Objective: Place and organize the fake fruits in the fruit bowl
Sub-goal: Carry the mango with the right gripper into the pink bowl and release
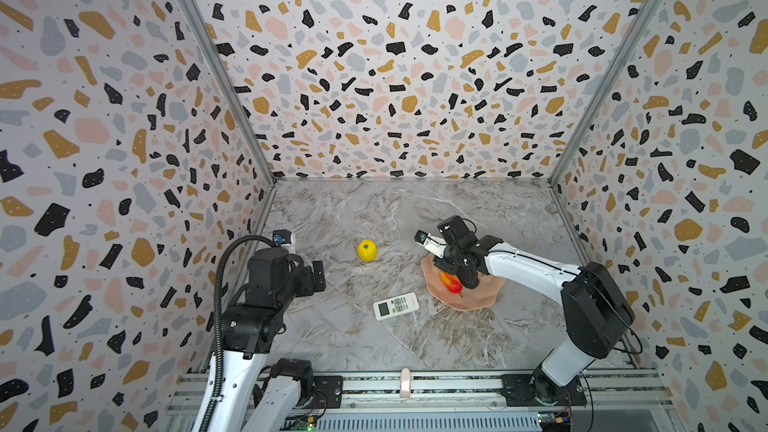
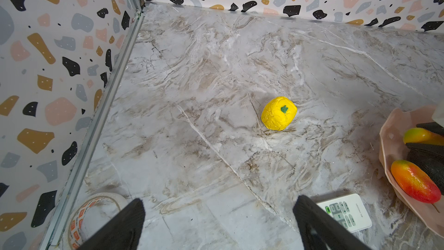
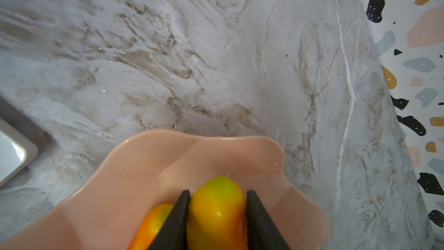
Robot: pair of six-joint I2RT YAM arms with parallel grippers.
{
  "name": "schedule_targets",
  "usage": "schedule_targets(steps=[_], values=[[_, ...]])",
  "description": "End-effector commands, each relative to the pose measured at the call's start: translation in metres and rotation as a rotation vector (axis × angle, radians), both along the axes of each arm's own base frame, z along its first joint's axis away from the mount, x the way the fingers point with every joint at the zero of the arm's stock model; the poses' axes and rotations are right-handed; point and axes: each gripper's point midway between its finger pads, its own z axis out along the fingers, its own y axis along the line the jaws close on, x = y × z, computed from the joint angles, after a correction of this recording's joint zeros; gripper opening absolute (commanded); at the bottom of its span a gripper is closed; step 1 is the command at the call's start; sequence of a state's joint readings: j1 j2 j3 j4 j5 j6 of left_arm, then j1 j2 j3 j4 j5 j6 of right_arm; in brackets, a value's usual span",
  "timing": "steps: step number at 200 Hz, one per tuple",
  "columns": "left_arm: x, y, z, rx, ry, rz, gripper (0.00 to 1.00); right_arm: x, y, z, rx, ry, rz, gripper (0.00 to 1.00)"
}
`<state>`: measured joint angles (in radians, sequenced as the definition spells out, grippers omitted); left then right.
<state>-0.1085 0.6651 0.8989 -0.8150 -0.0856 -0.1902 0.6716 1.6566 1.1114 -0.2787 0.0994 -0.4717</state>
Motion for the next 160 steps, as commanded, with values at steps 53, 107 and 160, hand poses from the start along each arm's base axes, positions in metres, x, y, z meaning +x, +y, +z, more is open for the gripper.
schedule_targets(steps=[53, 107, 160], values=[[0.0, -0.003, -0.001, 0.001, -0.006, -0.022, 0.99, 0.02, -0.004, 0.0, 0.002, -0.02, -0.034, 0.42], [0.0, -0.003, 0.0, 0.0, -0.008, -0.021, 0.99, 0.024, -0.005, 0.014, 0.006, -0.038, -0.059, 0.87], [0.0, -0.003, 0.0, 0.001, -0.008, -0.019, 0.99, 0.01, 0.047, 0.075, 0.115, -0.133, 0.036, 0.98]])
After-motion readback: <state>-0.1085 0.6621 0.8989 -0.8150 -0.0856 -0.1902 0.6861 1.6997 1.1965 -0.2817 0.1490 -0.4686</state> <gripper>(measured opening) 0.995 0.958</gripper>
